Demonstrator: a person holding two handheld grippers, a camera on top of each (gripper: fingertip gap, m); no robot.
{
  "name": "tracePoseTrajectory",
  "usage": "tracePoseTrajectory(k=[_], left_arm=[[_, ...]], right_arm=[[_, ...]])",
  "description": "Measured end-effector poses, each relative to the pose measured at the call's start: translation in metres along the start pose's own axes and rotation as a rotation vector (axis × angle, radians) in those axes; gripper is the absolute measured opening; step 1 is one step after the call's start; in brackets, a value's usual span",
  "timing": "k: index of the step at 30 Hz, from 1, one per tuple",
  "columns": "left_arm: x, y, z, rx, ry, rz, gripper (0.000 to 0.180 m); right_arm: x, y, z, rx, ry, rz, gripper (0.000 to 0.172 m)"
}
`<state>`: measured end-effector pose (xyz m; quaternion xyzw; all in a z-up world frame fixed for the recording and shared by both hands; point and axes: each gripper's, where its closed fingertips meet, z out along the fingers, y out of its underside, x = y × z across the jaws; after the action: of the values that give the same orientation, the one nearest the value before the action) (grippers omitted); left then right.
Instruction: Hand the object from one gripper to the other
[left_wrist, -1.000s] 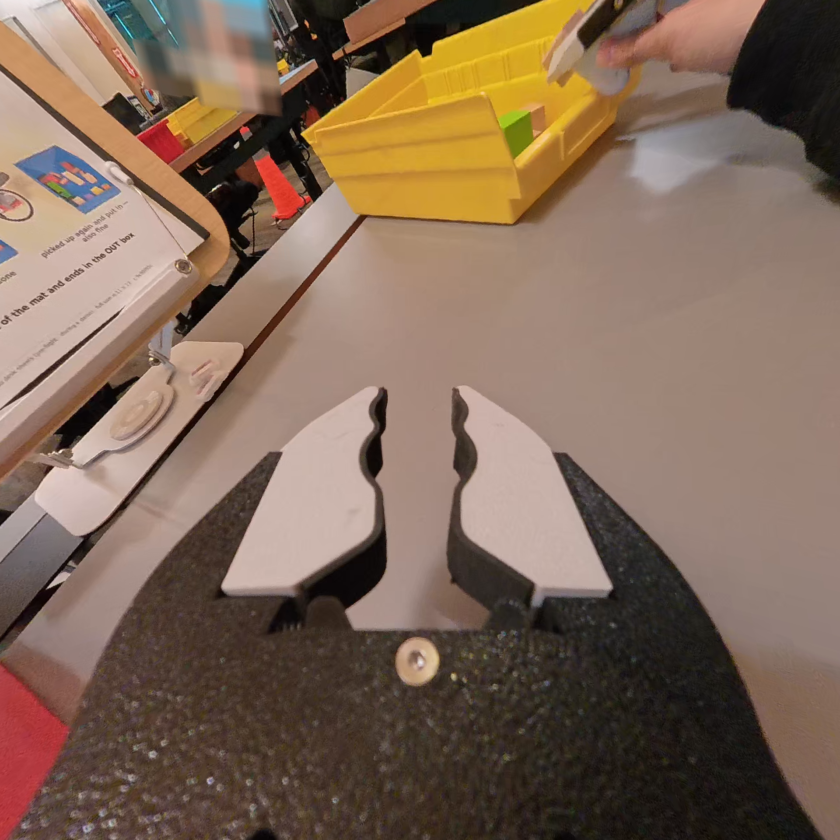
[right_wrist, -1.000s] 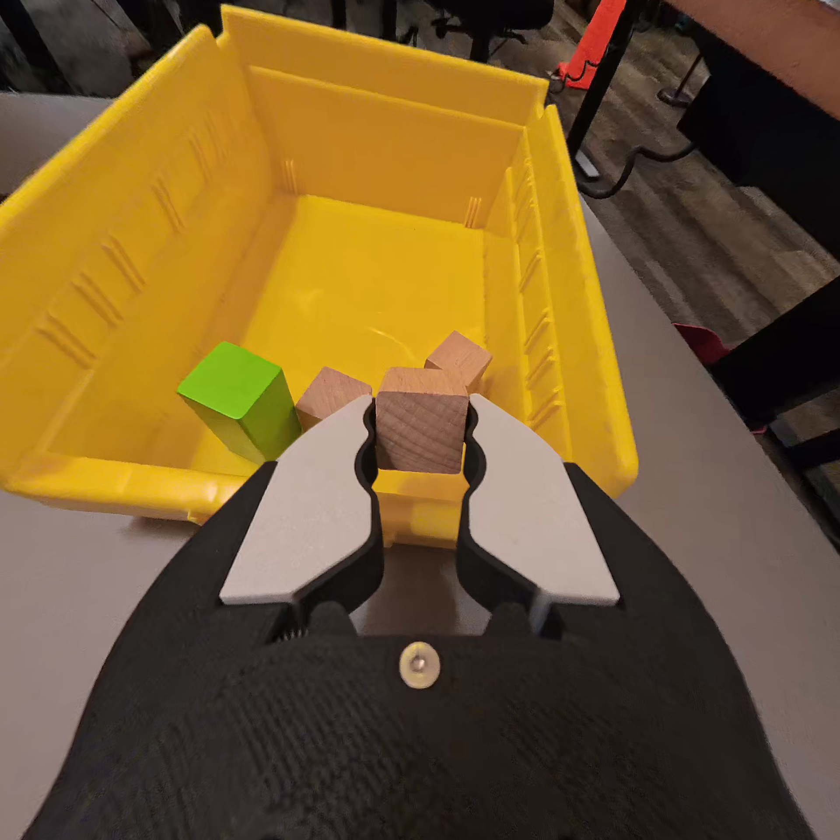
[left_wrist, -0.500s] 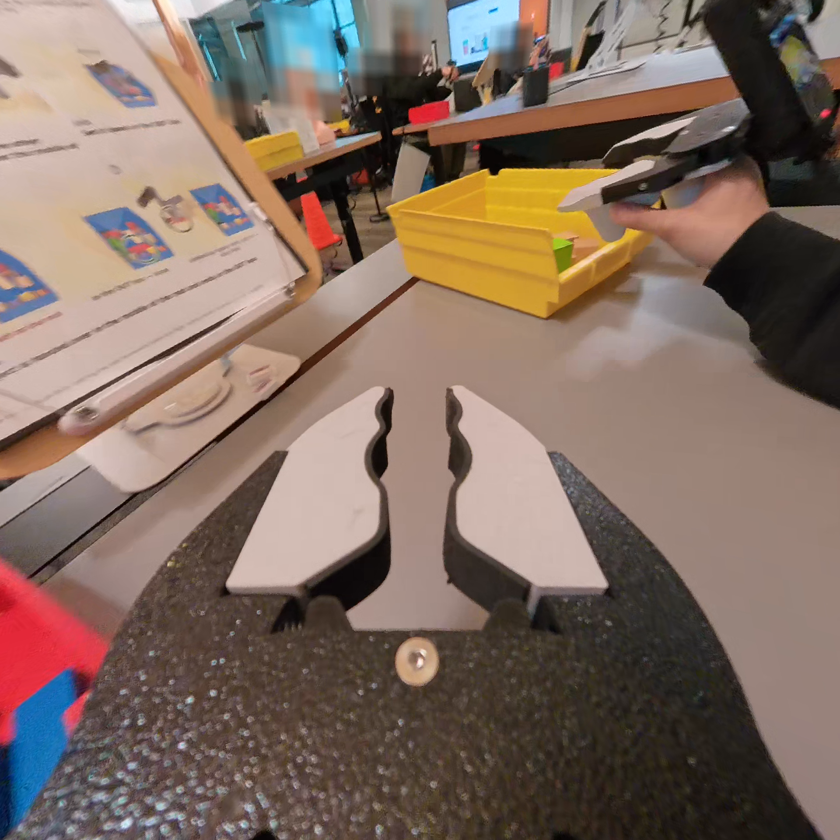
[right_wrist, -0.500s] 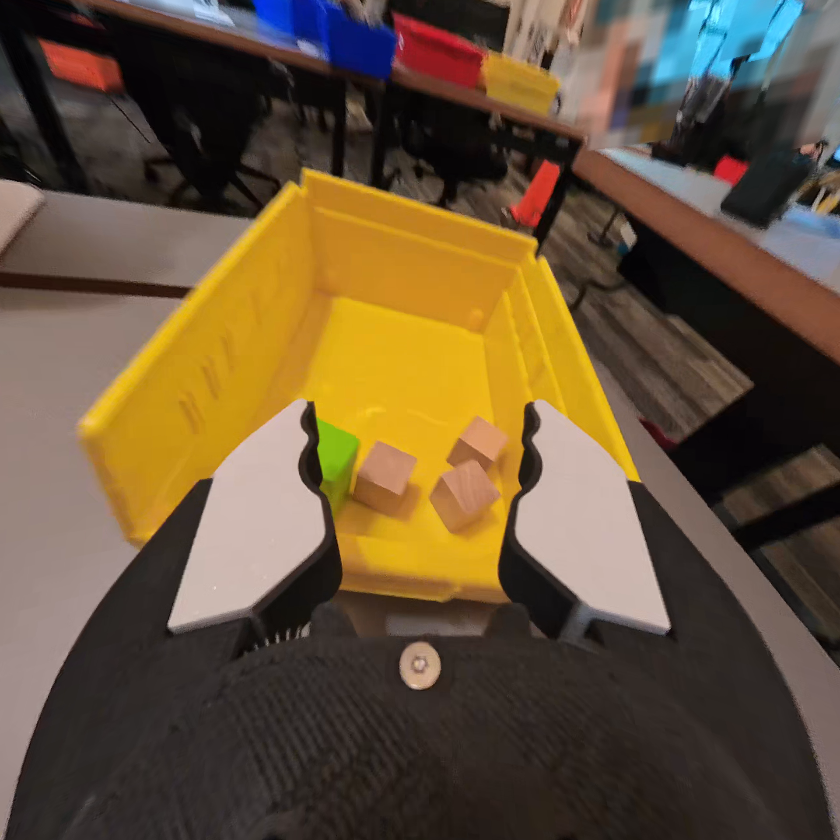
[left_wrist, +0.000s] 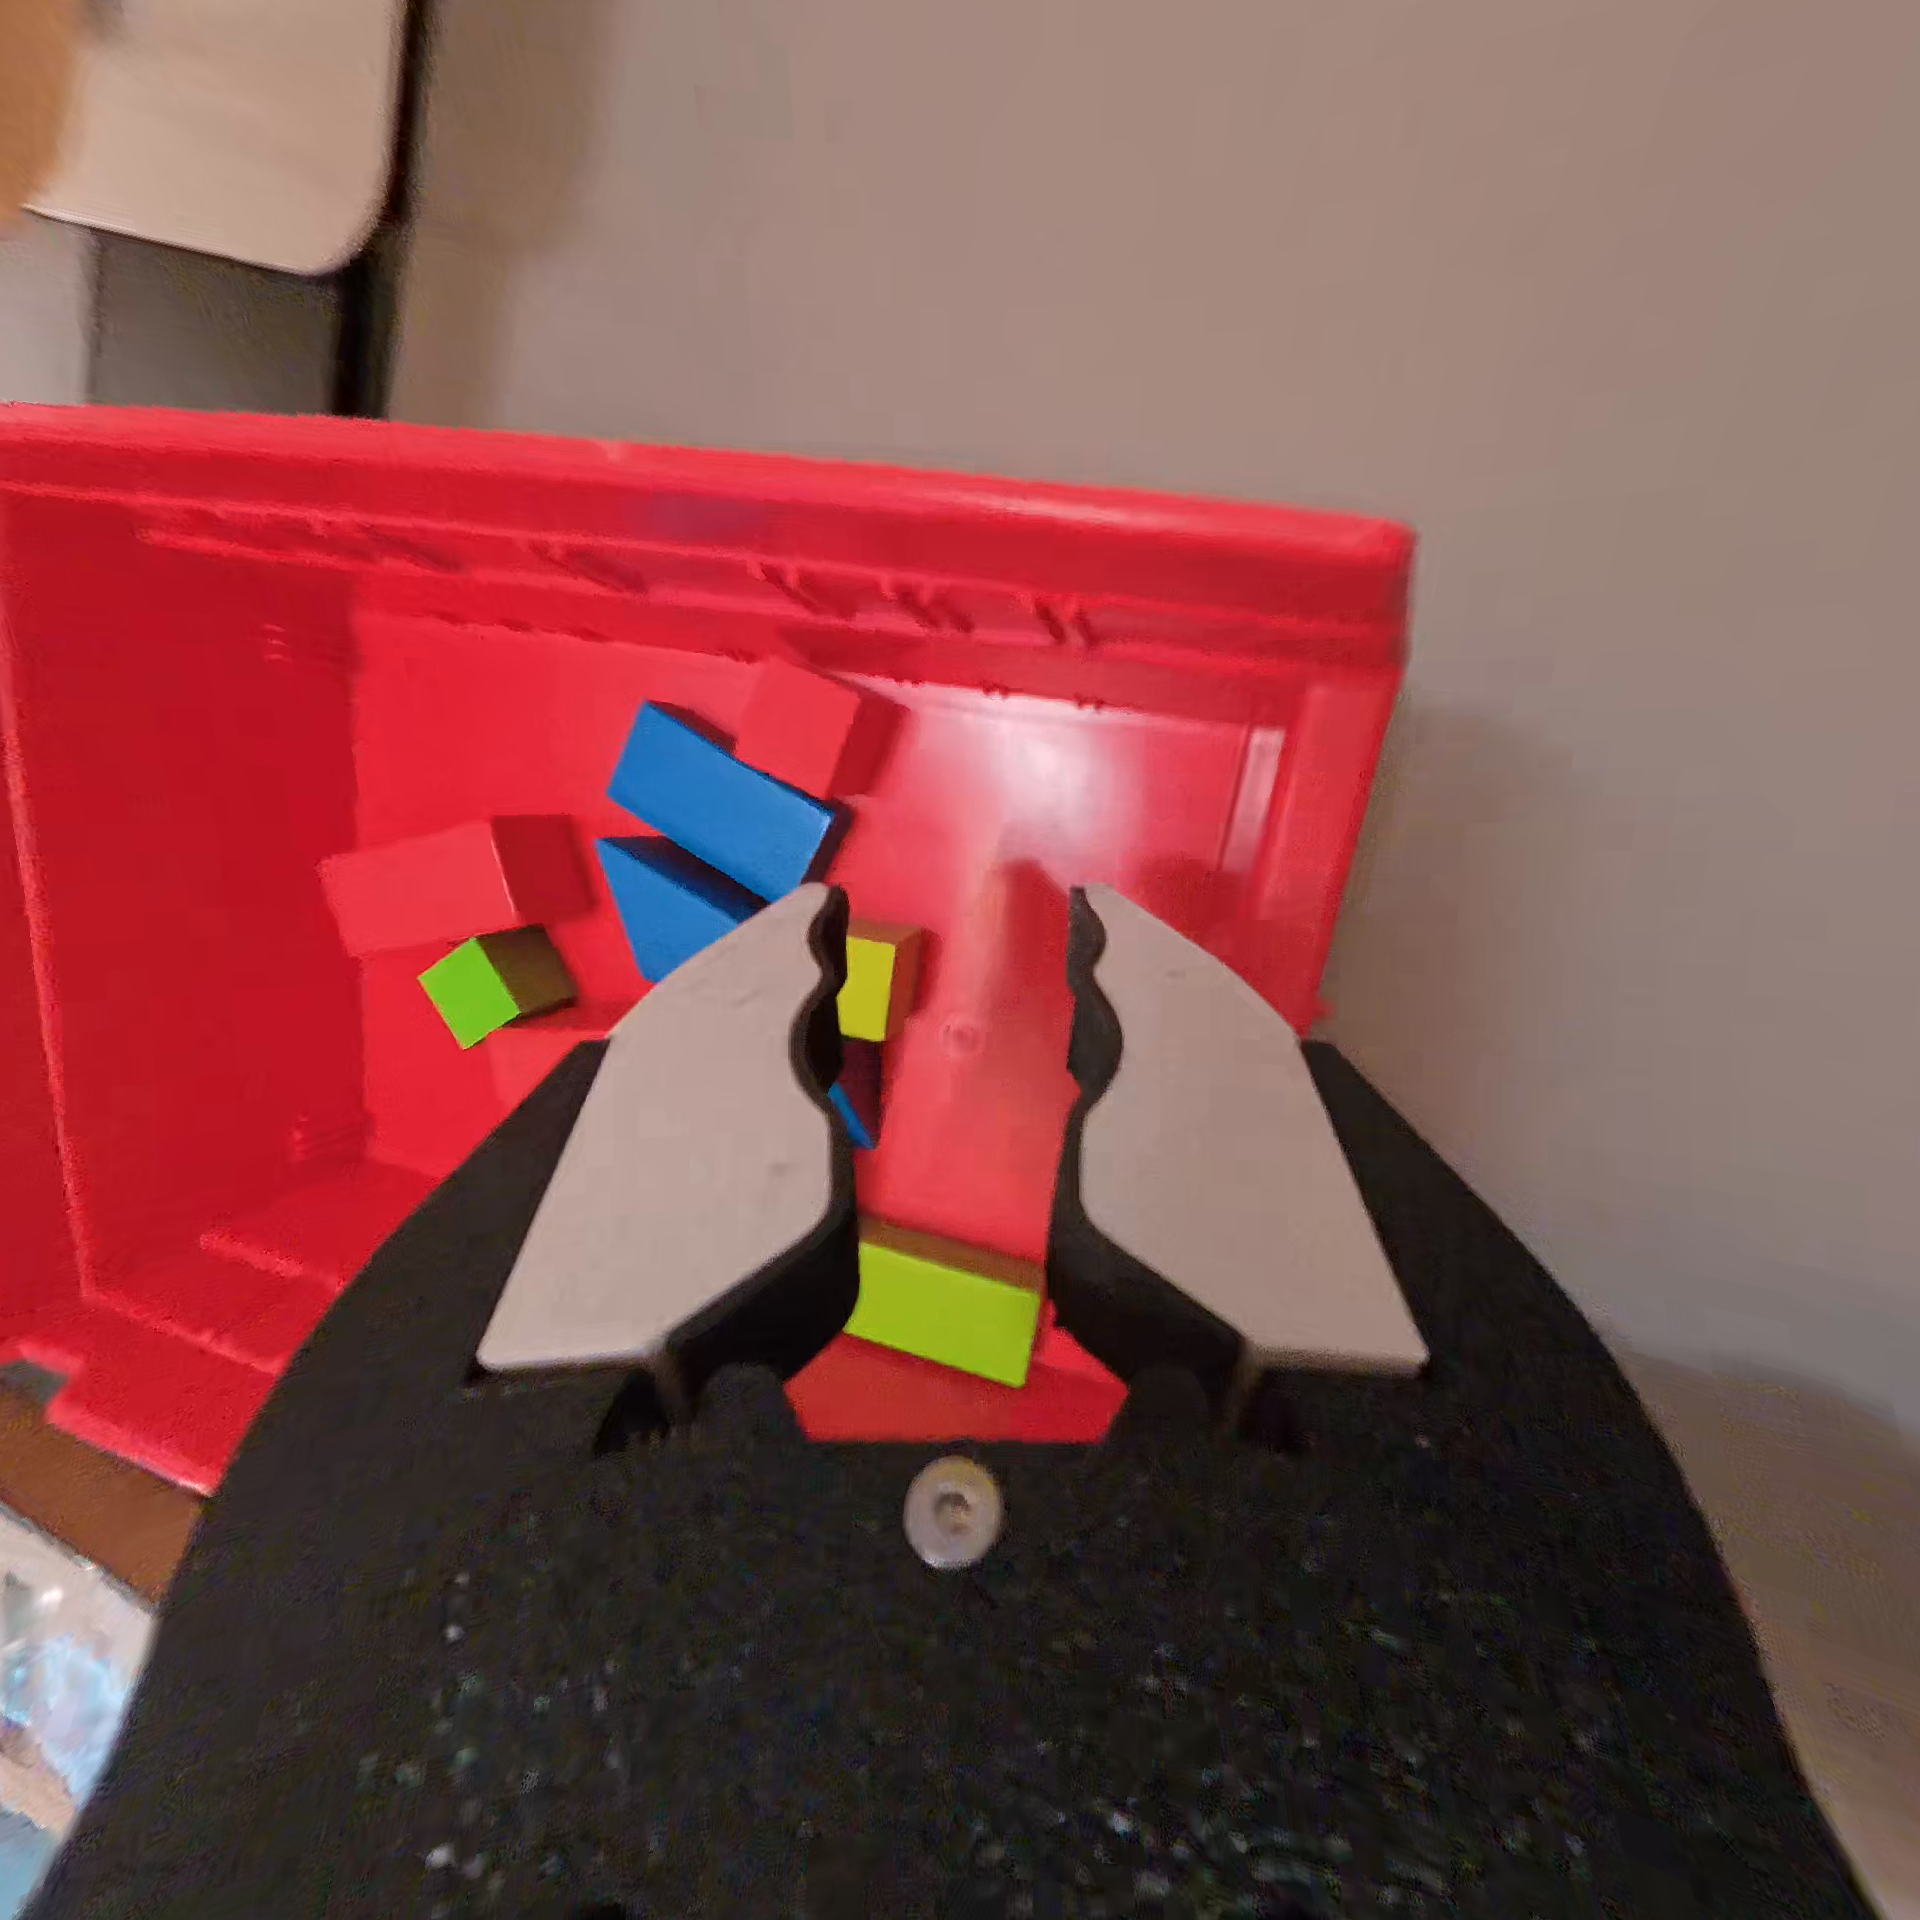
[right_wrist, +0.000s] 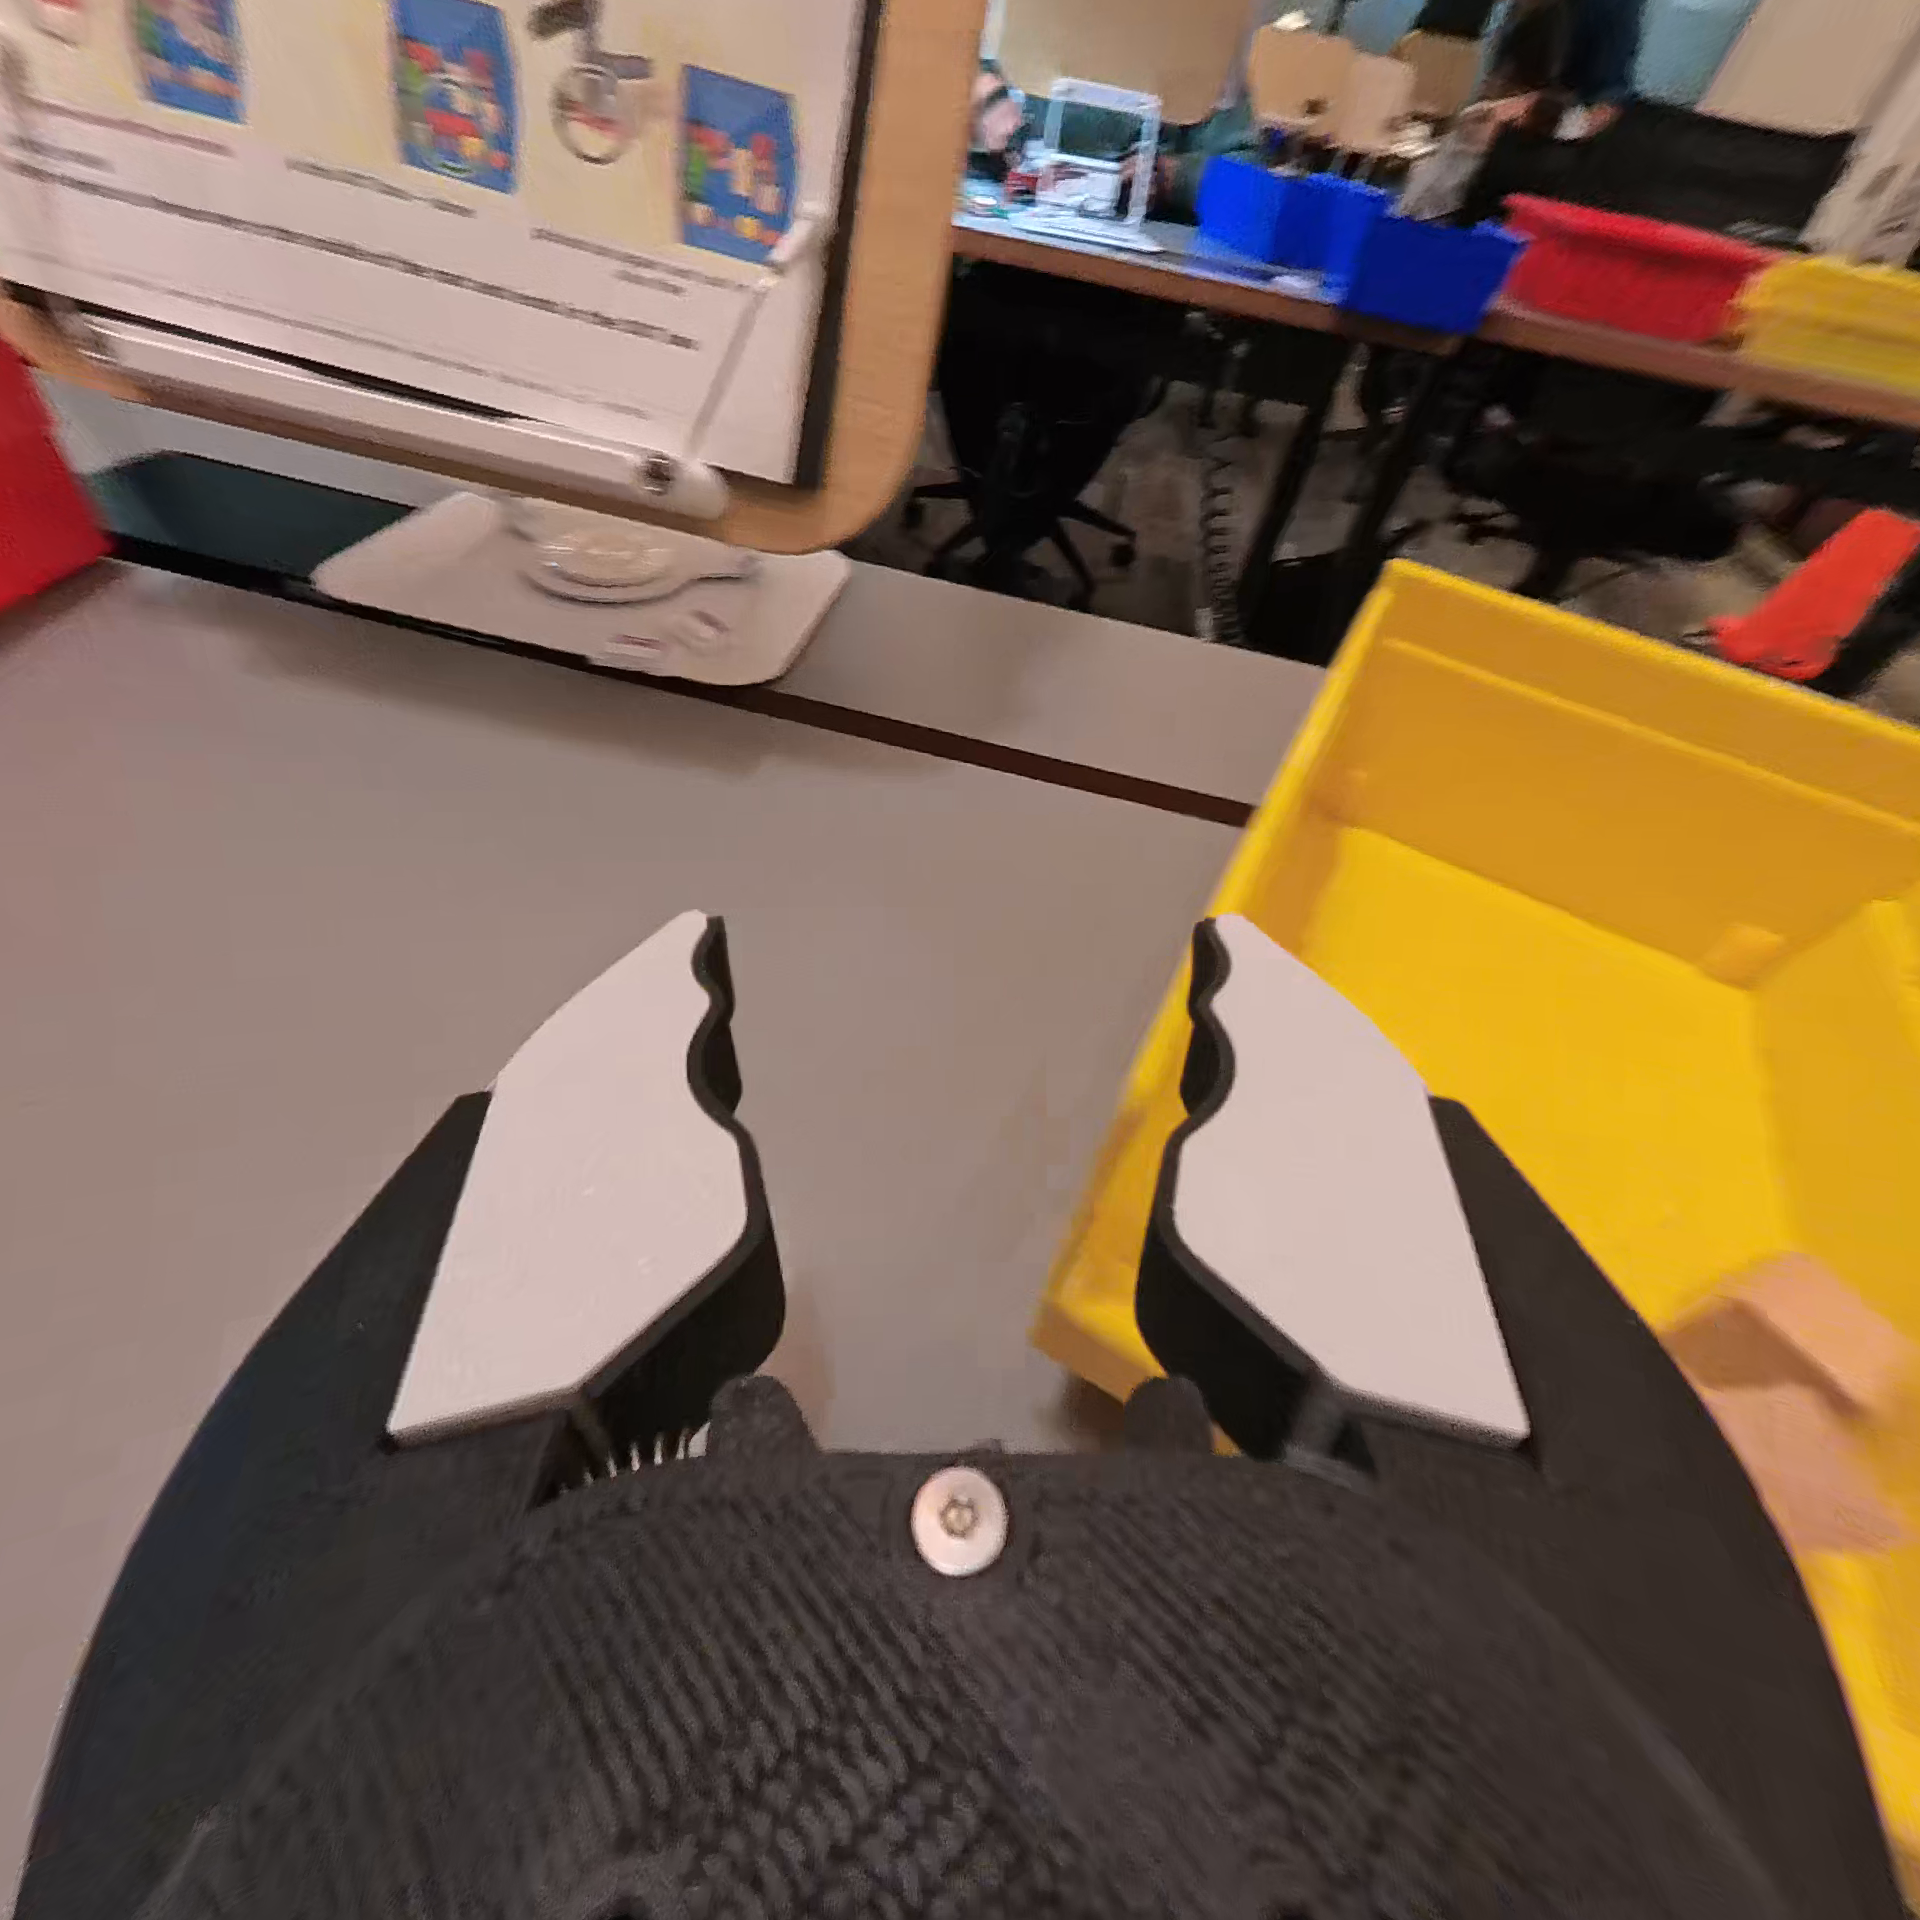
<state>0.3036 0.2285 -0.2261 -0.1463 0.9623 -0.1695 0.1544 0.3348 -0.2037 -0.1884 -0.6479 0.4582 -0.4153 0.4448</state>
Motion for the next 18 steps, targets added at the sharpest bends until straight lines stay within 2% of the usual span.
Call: tracePoseTrajectory(k=[1, 4, 5, 6, 7, 9, 14, 18], left_arm=[[-0.003, 0.006, 0.006, -0.044, 0.014, 0.027, 0.04], [-0.012, 0.021, 0.022, -0.157, 0.052, 0.056, 0.041], [-0.014, 0.025, 0.028, -0.18, 0.065, 0.059, 0.042], [-0.016, 0.027, 0.033, -0.198, 0.076, 0.061, 0.043], [-0.018, 0.028, 0.037, -0.212, 0.079, 0.063, 0.044], [-0.025, 0.032, 0.041, -0.246, 0.065, 0.072, 0.044], [-0.029, 0.038, 0.042, -0.314, 0.083, 0.069, 0.043], [-0.026, 0.041, 0.037, -0.357, 0.09, 0.087, 0.041]], right_arm=[[-0.01, 0.0, 0.002, 0.003, -0.043, 0.022, 0.085], [-0.027, -0.002, 0.006, 0.016, -0.094, 0.053, 0.103], [-0.029, -0.002, 0.004, 0.013, -0.107, 0.039, 0.097], [-0.026, -0.004, 0.001, 0.011, -0.087, 0.007, 0.084], [-0.016, -0.011, -0.004, 0.035, -0.023, -0.023, 0.079], [0.002, -0.03, -0.017, 0.122, 0.082, -0.044, 0.094], [0.006, -0.046, -0.03, 0.221, 0.058, 0.024, 0.101], [0.009, -0.051, -0.033, 0.247, 0.084, 0.003, 0.104]])
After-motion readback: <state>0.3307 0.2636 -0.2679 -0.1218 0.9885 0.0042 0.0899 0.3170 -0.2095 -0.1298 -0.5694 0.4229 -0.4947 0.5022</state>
